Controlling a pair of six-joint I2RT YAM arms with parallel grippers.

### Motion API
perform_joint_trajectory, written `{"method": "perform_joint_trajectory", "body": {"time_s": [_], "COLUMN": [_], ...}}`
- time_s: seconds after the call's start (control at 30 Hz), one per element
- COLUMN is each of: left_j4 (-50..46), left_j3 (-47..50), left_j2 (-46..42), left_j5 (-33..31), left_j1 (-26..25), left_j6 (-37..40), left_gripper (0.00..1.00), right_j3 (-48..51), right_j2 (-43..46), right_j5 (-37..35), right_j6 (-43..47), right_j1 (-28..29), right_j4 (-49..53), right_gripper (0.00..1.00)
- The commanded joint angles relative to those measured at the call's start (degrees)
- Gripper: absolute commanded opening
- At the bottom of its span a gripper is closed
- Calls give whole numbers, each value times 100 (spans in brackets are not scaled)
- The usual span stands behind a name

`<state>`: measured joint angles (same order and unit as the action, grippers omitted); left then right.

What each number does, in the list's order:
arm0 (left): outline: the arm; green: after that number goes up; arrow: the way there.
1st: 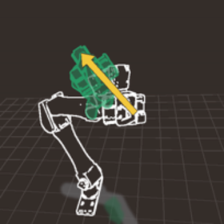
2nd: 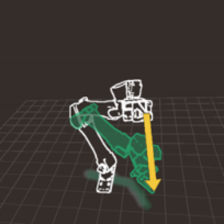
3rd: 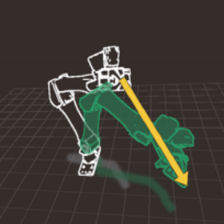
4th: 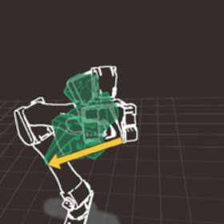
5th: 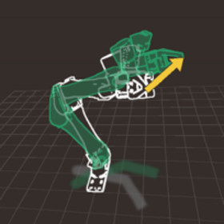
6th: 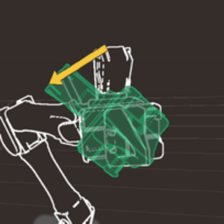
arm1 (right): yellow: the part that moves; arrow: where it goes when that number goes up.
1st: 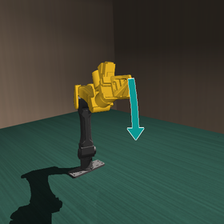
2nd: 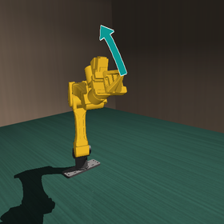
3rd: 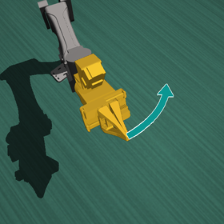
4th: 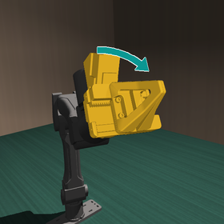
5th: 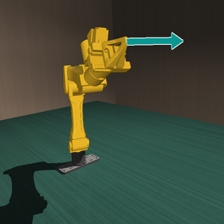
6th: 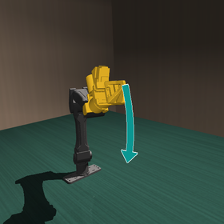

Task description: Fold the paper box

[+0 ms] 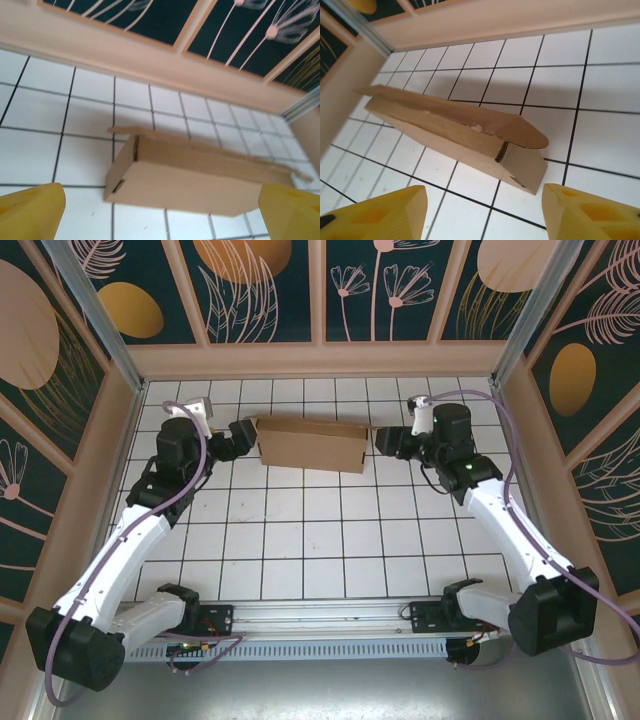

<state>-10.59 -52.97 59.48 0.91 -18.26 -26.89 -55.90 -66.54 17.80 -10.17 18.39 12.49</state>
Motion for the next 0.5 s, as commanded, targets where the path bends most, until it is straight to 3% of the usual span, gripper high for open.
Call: {"method": "perform_joint_trajectory", "body": {"time_s": [0.0, 0.07, 0.17, 0.27, 0.37, 0.47], "left_j4": [-313, -169, 284, 412, 892, 1141], "left_j3": [-31, 36, 317, 344, 406, 367], "left_j2": [-95, -118, -226, -205, -98, 63], "left_j5": [-13, -203, -358, -874, -875, -521], "left_j1": [29, 28, 31, 37, 33, 31], "left_j6": [591, 470, 608, 377, 867, 1488], "left_gripper": [99, 98, 98, 95, 98, 99], "right_j3": [-101, -106, 228, 699, 870, 873], "right_j2": [159, 124, 225, 350, 377, 300], "right_j5": [-361, -22, 291, 332, 810, 772], "right_j6": [366, 412, 306, -141, 127, 515], "right_j1": [242, 311, 357, 344, 365, 385], "right_j4": [-409, -455, -937, -1578, -1881, -1851], "right_gripper": [64, 60, 47, 43, 48, 50]}}
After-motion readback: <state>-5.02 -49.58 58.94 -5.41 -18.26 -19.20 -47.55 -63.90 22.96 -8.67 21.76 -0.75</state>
